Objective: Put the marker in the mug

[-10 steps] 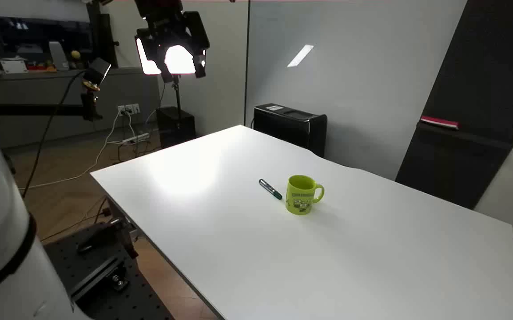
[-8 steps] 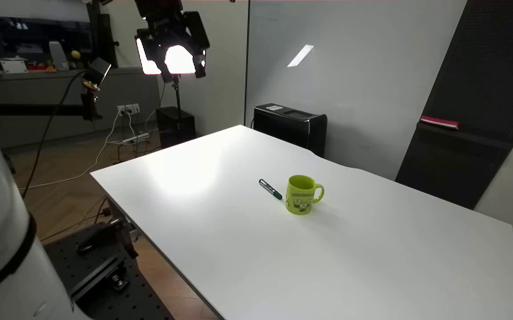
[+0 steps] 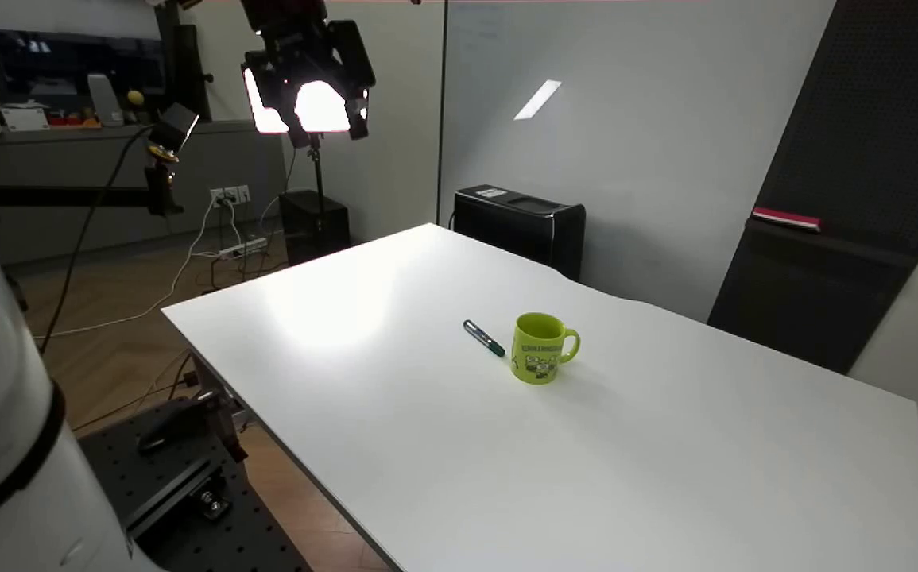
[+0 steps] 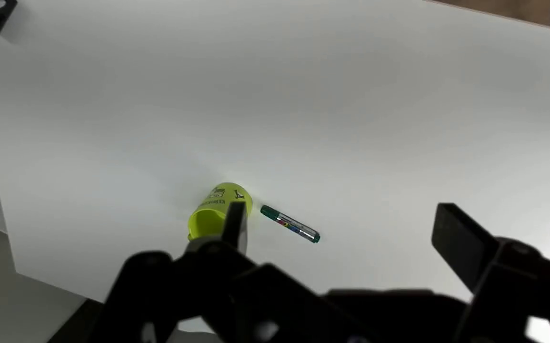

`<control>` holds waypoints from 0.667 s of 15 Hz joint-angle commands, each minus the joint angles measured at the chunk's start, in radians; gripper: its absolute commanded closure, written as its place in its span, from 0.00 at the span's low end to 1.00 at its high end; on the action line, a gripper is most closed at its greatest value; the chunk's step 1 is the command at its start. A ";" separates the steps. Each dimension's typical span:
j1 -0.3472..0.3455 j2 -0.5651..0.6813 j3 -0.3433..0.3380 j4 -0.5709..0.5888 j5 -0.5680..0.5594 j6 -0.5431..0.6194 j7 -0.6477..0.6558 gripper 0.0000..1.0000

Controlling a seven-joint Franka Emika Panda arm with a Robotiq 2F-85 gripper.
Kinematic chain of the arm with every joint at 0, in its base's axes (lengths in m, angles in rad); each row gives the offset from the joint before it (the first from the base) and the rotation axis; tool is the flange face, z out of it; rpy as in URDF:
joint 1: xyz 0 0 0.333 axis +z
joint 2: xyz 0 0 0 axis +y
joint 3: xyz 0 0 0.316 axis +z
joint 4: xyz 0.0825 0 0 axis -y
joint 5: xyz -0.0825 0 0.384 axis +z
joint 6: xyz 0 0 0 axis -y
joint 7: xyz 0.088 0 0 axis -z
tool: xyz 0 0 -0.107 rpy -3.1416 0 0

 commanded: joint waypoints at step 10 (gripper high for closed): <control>0.068 0.198 -0.099 -0.008 0.036 0.110 -0.149 0.00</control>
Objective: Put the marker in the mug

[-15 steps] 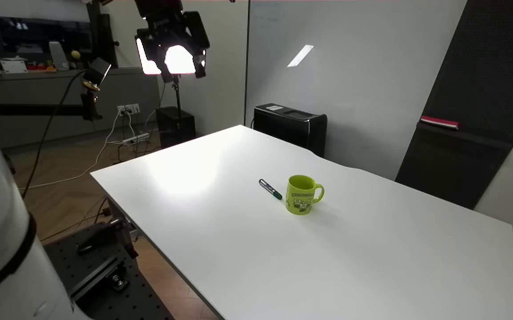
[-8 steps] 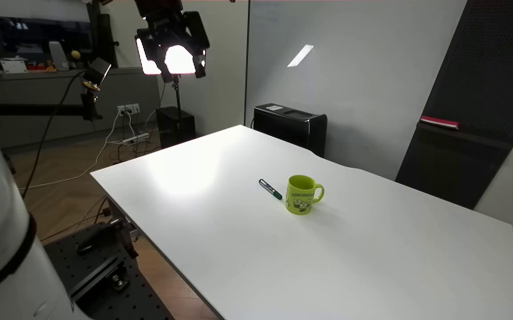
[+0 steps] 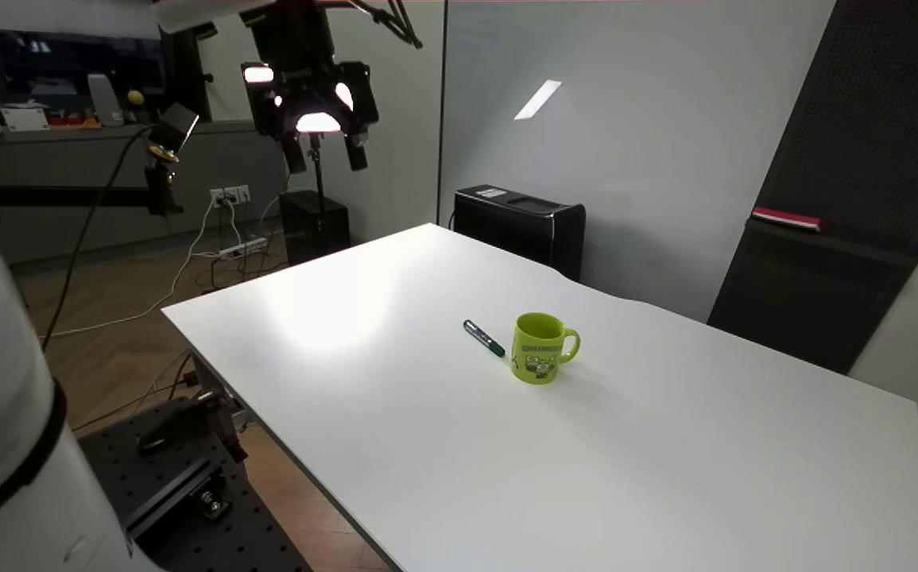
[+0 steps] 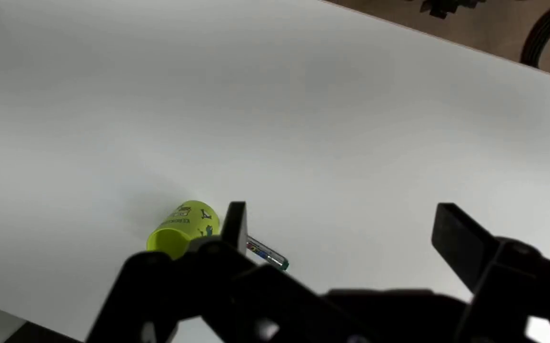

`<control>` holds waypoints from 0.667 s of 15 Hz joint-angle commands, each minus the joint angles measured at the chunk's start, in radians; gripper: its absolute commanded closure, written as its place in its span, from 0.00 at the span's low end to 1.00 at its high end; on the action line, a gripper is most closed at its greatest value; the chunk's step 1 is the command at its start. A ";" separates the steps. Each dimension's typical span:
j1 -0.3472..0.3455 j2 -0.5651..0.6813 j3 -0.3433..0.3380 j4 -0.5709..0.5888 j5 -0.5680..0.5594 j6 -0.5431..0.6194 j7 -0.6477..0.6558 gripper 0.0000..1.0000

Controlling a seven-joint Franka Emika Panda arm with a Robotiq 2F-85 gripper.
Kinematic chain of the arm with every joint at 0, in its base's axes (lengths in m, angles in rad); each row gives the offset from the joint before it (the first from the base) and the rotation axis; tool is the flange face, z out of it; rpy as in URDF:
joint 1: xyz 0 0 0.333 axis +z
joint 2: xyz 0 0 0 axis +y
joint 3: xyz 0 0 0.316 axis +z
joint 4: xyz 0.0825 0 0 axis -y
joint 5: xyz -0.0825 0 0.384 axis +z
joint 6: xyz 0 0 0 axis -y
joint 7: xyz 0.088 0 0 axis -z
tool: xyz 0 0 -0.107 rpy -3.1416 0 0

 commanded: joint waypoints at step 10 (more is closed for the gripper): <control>-0.050 0.674 -0.207 0.281 0.005 0.267 -0.339 0.00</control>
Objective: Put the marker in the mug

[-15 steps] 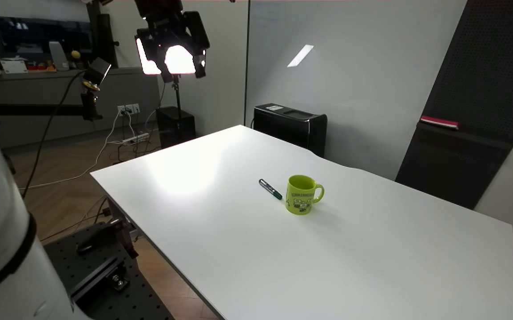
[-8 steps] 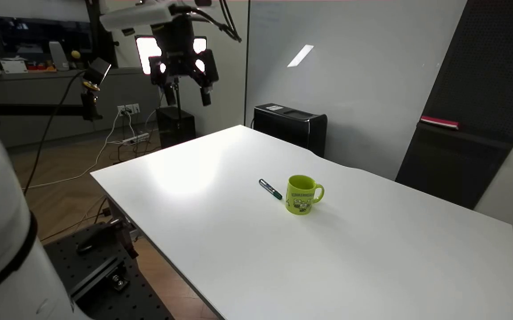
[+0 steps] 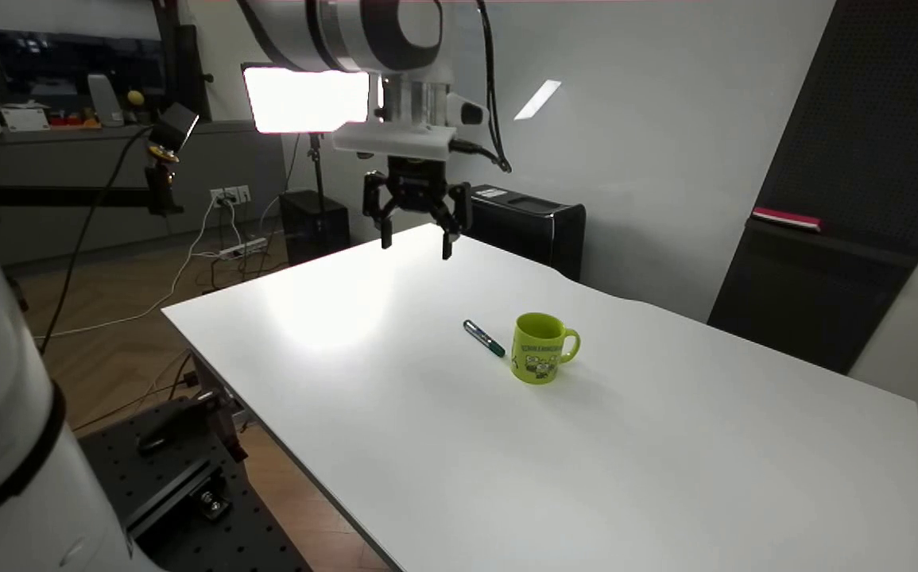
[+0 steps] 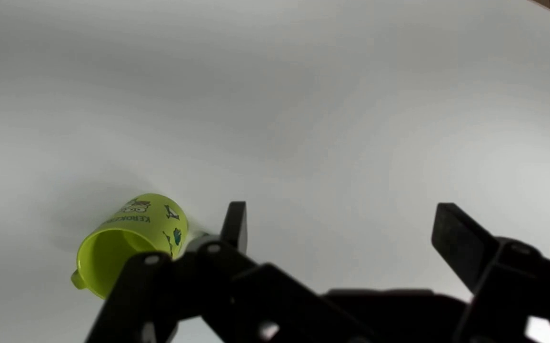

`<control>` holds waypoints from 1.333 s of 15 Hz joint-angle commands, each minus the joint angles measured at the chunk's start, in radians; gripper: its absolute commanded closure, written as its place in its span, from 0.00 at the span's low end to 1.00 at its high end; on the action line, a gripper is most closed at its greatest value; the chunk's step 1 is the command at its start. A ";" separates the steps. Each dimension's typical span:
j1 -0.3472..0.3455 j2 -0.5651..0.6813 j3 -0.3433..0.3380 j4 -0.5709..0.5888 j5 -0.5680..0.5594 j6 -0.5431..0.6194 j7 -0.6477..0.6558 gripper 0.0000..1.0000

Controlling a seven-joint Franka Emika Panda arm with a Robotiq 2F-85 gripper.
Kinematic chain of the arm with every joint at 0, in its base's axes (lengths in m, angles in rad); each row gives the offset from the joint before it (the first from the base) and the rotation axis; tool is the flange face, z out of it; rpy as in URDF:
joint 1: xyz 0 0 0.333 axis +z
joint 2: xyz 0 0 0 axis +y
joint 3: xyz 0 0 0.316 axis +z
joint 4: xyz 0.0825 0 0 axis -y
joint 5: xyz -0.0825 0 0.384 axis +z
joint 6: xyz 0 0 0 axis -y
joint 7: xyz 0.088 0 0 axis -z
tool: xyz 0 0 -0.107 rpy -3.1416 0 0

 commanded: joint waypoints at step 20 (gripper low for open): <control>-0.023 0.792 0.011 0.841 -0.306 -0.208 -0.602 0.00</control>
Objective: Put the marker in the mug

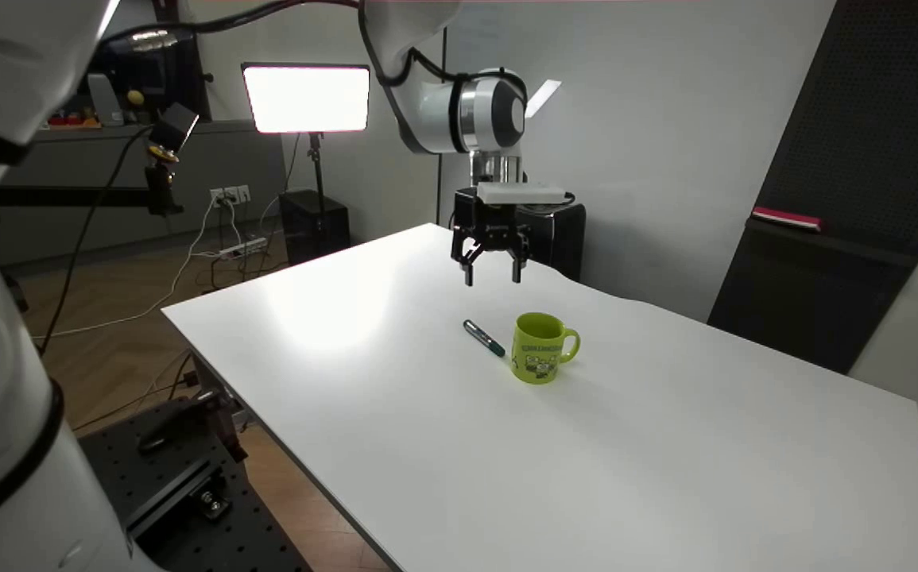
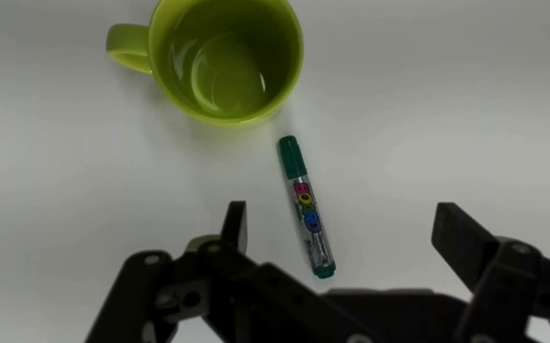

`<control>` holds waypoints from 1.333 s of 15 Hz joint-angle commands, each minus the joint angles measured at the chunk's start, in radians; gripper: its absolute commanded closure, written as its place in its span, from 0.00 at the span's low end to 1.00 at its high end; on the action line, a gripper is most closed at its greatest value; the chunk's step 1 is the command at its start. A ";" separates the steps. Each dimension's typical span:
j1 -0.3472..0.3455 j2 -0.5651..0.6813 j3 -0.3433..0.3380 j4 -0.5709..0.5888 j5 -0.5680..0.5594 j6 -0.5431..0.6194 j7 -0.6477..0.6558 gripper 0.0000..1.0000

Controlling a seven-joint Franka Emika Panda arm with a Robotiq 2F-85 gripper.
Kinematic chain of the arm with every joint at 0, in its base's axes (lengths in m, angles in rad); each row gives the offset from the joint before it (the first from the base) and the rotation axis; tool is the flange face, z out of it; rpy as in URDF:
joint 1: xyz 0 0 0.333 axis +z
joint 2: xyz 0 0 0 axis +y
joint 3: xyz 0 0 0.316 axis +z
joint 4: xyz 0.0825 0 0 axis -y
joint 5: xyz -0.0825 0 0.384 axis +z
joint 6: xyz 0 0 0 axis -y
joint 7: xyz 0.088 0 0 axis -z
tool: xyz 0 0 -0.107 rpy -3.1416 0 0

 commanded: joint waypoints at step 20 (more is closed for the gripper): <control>-0.057 0.152 0.063 -0.015 0.095 0.246 -0.179 0.00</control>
